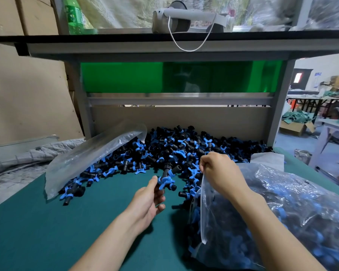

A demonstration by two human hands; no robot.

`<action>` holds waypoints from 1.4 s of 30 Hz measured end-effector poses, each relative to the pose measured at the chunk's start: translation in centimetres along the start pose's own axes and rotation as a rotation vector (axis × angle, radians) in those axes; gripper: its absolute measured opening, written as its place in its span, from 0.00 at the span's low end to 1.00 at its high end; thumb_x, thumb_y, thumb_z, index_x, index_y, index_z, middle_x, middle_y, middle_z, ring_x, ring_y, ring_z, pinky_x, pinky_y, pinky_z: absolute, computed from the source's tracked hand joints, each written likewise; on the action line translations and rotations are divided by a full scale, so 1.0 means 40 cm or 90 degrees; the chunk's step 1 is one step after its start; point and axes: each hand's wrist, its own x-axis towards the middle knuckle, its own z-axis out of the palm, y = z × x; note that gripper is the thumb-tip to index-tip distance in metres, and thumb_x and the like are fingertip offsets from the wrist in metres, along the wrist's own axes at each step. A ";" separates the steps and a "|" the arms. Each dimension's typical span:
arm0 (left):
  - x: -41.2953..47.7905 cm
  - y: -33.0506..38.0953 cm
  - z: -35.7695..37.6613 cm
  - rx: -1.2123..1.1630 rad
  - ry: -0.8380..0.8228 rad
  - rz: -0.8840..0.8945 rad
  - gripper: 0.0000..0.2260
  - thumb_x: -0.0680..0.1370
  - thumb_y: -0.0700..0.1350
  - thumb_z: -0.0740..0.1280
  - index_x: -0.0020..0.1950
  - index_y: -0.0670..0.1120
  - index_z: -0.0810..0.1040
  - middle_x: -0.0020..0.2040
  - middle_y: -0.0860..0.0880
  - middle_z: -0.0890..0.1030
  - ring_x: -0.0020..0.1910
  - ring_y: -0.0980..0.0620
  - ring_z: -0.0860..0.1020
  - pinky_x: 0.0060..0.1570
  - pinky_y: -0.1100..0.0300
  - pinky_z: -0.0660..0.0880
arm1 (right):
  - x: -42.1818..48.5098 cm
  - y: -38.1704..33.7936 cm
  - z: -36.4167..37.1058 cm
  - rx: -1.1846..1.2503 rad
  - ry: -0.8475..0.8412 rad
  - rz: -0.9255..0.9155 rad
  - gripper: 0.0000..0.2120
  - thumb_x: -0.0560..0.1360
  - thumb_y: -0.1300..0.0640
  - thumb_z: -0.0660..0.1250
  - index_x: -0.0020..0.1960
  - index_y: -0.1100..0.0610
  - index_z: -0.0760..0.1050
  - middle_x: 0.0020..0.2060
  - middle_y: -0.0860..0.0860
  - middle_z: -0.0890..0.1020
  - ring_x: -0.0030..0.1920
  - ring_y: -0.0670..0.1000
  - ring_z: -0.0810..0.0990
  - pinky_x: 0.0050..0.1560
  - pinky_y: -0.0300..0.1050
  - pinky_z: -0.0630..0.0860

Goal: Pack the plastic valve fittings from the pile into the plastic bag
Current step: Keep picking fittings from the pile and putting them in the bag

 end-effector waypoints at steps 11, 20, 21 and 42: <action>-0.028 -0.023 -0.004 0.040 -0.049 0.057 0.09 0.83 0.42 0.61 0.56 0.45 0.80 0.44 0.49 0.80 0.42 0.53 0.76 0.36 0.60 0.72 | -0.001 0.003 0.002 0.014 0.024 -0.001 0.13 0.67 0.68 0.55 0.30 0.53 0.68 0.33 0.47 0.75 0.38 0.49 0.74 0.36 0.50 0.73; -0.031 -0.032 -0.015 0.111 -0.085 0.102 0.08 0.83 0.39 0.62 0.57 0.46 0.80 0.48 0.49 0.80 0.41 0.55 0.76 0.38 0.62 0.75 | -0.002 0.002 0.000 0.033 0.032 -0.006 0.14 0.67 0.68 0.55 0.29 0.52 0.68 0.34 0.46 0.75 0.38 0.49 0.74 0.34 0.47 0.70; -0.031 -0.033 -0.010 0.134 -0.102 0.113 0.09 0.82 0.38 0.62 0.57 0.46 0.80 0.48 0.49 0.81 0.41 0.56 0.77 0.37 0.62 0.75 | -0.002 0.001 -0.001 0.038 0.036 -0.006 0.14 0.66 0.68 0.55 0.29 0.52 0.68 0.34 0.46 0.75 0.38 0.49 0.74 0.34 0.48 0.71; -0.071 -0.090 0.152 0.444 -0.472 0.205 0.07 0.75 0.41 0.71 0.52 0.46 0.85 0.50 0.51 0.86 0.53 0.53 0.83 0.55 0.60 0.77 | -0.005 0.009 0.003 0.049 0.049 -0.001 0.13 0.64 0.67 0.55 0.28 0.52 0.68 0.34 0.46 0.75 0.36 0.46 0.72 0.32 0.45 0.65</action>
